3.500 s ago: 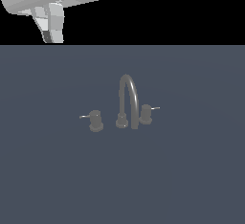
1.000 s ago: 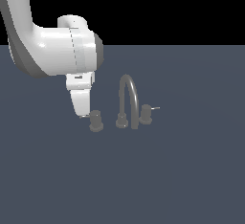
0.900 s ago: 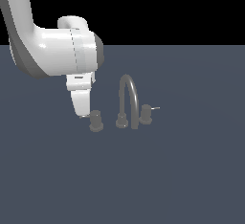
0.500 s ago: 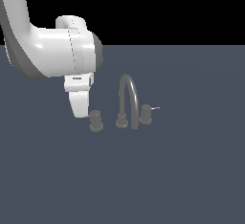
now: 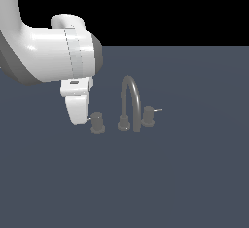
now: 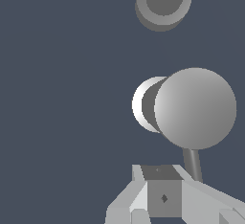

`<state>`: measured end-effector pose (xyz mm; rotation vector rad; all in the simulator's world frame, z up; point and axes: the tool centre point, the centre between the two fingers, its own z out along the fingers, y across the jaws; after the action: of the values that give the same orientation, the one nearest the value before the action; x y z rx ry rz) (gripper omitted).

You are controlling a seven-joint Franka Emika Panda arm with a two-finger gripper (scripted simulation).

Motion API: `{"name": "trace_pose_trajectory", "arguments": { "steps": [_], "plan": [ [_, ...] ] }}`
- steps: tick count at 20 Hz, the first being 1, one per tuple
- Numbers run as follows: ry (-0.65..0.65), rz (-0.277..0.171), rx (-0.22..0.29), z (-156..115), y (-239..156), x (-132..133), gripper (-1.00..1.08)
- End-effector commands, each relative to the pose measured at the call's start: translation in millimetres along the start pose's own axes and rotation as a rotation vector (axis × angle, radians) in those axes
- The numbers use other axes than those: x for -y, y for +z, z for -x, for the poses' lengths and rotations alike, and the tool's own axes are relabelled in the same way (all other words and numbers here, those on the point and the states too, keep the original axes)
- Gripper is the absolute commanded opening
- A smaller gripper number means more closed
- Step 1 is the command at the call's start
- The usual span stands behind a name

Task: Turn on the faucet by rotating a designated handle.

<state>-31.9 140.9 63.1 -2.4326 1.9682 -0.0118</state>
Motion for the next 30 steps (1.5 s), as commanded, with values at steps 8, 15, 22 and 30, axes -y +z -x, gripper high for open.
{"name": "trace_pose_trajectory", "arguments": {
  "steps": [8,15,22,30],
  "plan": [
    [-0.004,0.012,-0.002,-4.0,-0.4,-34.8,-1.00],
    [-0.023,0.010,0.004,-3.6,0.0,-44.2,-1.00],
    [-0.008,0.014,-0.001,-36.1,-0.7,-61.5,-1.00],
    [-0.025,0.013,0.003,-50.5,-0.4,-53.2,-1.00]
  ]
}}
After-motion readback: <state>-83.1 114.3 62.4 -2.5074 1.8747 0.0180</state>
